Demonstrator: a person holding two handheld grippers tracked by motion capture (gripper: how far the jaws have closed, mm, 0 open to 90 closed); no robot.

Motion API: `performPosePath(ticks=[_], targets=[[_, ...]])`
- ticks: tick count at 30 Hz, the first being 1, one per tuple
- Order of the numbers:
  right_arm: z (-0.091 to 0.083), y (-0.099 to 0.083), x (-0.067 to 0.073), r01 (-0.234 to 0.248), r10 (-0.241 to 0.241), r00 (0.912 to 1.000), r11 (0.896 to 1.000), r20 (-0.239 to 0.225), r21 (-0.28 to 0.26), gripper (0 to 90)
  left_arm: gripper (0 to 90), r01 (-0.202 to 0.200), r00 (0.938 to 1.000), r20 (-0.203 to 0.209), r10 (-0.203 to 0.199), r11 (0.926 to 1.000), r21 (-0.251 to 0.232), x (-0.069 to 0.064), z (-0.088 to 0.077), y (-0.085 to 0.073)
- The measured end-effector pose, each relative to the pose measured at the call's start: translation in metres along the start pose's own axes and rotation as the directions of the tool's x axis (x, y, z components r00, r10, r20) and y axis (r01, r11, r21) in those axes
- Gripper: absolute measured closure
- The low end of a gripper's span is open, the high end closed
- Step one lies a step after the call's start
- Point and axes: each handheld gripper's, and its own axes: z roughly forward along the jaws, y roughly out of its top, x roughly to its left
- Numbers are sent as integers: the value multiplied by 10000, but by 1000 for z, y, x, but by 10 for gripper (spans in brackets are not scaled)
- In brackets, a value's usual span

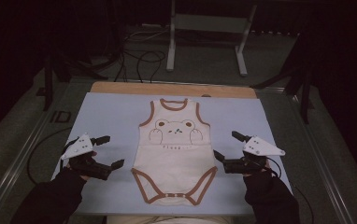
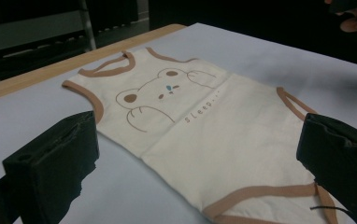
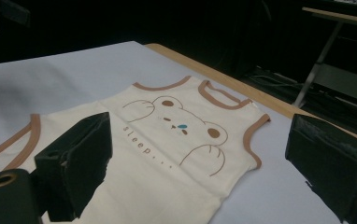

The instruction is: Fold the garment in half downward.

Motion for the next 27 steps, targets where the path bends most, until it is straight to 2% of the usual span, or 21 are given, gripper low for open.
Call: performPosePath(ticks=[11,17,21,27], targets=[[24,-3,-7,-158,163,9997,9995,-187,276,75,1,-89,9999,92,88,9999,118,4,17,12],[37,-5,-14,-292,302,9992,9988,-271,397,75,1,83,10000,-19,-82,9996,286,10,28,15],[49,-10,-19,-552,570,9978,9970,-329,536,75,1,128,9999,-111,-123,9985,541,13,39,15],[63,-20,-23,-718,755,9965,9929,-352,950,81,1,361,9992,-200,-346,9958,836,18,52,13]])
